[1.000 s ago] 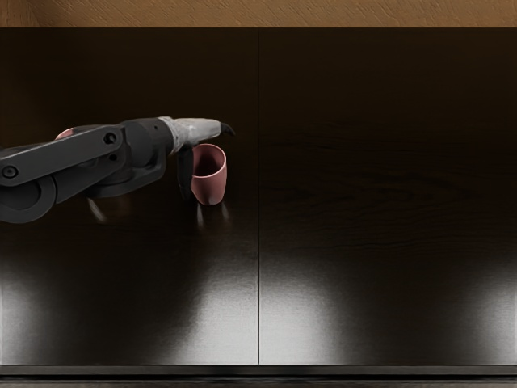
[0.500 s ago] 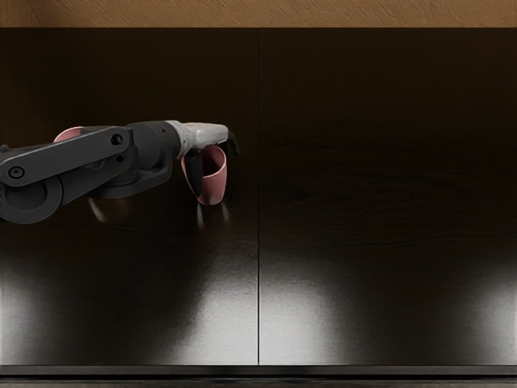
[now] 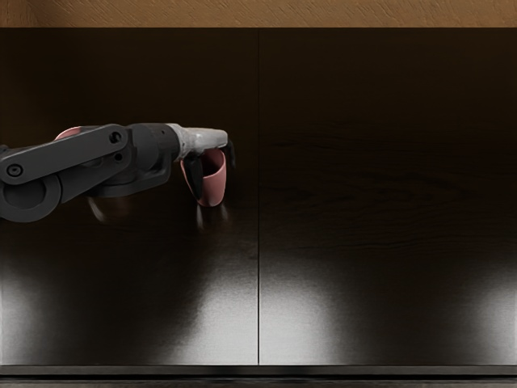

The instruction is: Pick up cup and place in cup with left hand

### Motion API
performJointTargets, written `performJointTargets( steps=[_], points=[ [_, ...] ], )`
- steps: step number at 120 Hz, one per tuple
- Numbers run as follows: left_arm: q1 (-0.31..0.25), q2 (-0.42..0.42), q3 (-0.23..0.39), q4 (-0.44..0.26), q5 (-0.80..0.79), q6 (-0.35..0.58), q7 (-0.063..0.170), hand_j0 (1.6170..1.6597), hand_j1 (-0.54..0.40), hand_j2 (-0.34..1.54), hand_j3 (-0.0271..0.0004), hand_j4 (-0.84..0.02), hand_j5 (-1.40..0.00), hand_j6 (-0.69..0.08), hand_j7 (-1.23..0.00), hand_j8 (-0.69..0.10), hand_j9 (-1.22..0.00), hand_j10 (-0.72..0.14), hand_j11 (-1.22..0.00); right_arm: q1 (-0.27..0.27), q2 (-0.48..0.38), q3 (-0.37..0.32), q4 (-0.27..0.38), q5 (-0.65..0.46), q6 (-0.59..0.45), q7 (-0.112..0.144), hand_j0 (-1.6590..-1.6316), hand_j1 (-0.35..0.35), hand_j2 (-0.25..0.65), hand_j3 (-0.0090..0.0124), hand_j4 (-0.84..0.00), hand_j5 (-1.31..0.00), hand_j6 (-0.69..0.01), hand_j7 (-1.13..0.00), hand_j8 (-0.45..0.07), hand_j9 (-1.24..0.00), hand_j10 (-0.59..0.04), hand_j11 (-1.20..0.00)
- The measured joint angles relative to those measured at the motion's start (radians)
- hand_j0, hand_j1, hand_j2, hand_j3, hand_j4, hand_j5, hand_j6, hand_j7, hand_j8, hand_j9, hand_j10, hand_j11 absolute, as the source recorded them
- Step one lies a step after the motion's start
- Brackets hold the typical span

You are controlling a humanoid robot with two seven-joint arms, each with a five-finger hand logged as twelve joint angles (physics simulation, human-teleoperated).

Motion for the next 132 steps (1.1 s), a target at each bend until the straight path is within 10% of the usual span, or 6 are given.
performJointTargets(
  steps=[132],
  points=[
    [-0.165, 0.215, -0.028, 0.001, -0.044, -0.14, 0.001, 1.6467, -0.166, 0.19, 0.0, -0.473, -0.72, -0.303, -0.72, -0.188, -0.72, -0.267, -0.71, 0.0, 0.0, 0.0, 0.0, 0.0, 0.0, 0.0, -1.6581, -0.316, -0.005, 0.0, -0.028, -0.04, -0.028, -0.04, -0.028, -0.04, -0.027, -0.04]
  ],
)
